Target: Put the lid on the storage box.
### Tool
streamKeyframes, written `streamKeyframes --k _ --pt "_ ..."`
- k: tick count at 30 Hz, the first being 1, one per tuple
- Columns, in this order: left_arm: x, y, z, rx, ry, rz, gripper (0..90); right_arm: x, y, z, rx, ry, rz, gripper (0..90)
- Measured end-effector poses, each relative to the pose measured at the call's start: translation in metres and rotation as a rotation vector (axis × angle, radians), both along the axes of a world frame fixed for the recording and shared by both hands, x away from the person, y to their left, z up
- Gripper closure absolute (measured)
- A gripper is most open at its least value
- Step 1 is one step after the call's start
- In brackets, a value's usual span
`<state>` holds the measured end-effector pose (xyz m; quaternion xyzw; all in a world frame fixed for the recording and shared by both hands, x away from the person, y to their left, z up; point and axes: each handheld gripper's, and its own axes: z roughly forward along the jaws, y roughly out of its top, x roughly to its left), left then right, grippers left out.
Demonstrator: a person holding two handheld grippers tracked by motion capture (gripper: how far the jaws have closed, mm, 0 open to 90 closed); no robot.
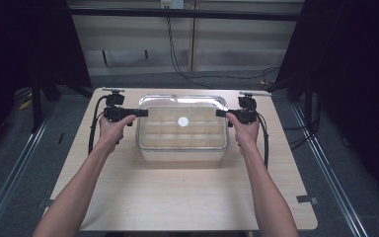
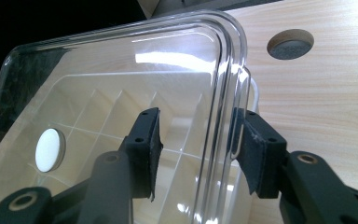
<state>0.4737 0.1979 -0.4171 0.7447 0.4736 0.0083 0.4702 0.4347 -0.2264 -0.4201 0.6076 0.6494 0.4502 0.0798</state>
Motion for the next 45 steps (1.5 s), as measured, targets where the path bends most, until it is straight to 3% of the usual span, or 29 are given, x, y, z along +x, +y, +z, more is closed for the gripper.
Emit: streamKeyframes --k 19,29,36,39,44,45 --pt "0.005 -0.001 -0.021 0.023 0.050 0.009 57.9 0.006 0.008 -0.014 -0.069 0.037 -0.020 44.3" --pt "0.008 0.000 -0.029 0.013 0.078 0.008 56.4 0.009 0.010 -0.025 -0.070 0.070 -0.023 41.1" --pt "0.007 -0.002 -0.031 0.005 0.080 0.010 54.7 0.008 0.012 -0.026 -0.075 0.066 -0.025 38.3" --pt "0.005 -0.005 -0.030 0.049 0.072 -0.022 47.4 0.008 0.013 -0.025 -0.101 0.056 -0.014 36.4" --pt "0.000 -0.005 -0.030 0.066 0.070 -0.011 40.6 0.004 0.012 -0.023 -0.105 0.045 -0.009 34.7" --pt "-0.002 -0.003 -0.027 0.078 0.055 -0.002 36.9 0.000 0.009 -0.022 -0.100 0.025 -0.010 33.3"
